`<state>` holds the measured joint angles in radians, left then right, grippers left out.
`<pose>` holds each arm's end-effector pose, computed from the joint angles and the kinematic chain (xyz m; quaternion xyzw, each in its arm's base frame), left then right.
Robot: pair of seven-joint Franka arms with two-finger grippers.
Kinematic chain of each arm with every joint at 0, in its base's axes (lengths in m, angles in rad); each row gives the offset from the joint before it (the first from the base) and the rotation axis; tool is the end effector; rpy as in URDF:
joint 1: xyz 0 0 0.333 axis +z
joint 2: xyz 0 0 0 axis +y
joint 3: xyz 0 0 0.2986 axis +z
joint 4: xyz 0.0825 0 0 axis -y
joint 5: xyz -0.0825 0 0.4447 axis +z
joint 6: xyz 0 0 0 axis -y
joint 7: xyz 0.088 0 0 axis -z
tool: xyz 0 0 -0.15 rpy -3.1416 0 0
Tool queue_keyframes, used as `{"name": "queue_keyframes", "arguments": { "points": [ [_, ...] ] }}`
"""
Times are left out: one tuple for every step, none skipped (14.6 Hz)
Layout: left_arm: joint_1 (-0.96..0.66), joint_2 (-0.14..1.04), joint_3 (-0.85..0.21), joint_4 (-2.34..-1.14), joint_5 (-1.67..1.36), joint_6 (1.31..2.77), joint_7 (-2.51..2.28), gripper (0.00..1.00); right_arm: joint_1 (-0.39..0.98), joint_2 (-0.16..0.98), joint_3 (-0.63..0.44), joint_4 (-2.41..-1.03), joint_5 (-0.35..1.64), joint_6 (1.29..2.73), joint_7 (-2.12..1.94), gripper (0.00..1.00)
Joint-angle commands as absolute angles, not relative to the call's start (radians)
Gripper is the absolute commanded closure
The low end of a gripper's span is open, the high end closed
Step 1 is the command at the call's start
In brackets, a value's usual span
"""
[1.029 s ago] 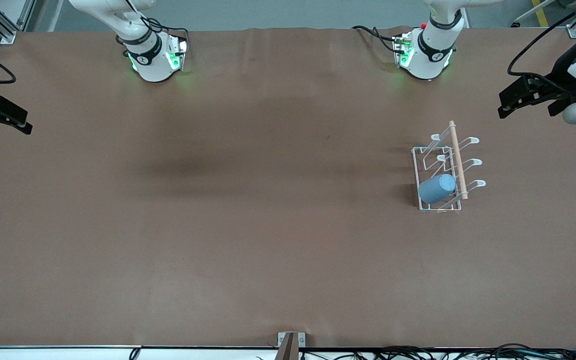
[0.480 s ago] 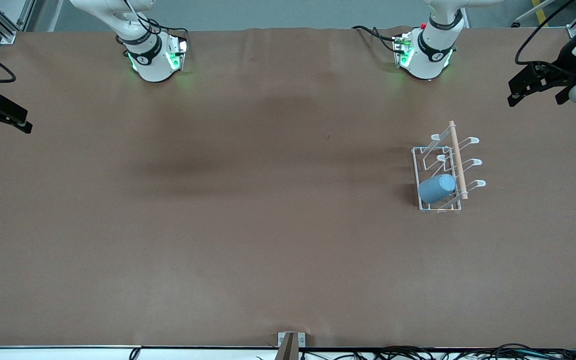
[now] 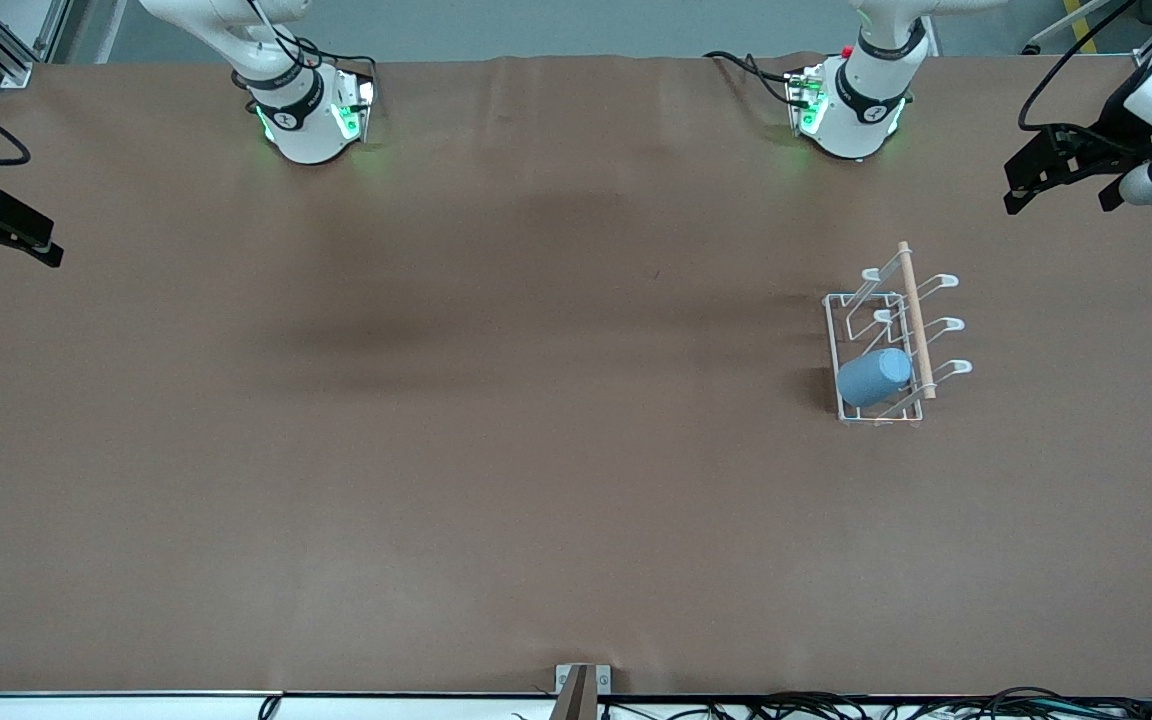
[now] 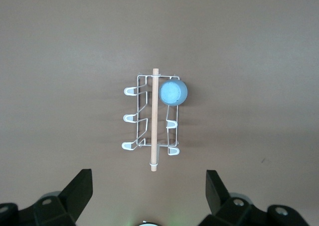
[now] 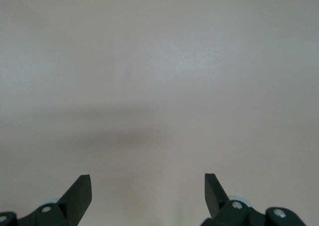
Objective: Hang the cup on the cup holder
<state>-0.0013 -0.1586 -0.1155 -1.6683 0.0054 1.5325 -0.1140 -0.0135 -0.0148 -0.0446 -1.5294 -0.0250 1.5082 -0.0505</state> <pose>0.5606 -0.0691 0.6018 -0.9999 0.0006 -0.0122 0.0105 0.6032 -0.0391 0.5896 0.9999 -0.0045 -0.0039 0.0120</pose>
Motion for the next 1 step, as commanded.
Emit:
{"name": "queue_keyframes", "arguments": {
  "points": [
    [-0.002,-0.138,-0.120,-1.637,0.015,1.529,-0.107,0.00,-0.037,-0.023,-0.023,-1.528,-0.029,1.508,-0.040,0.00]
  ]
}}
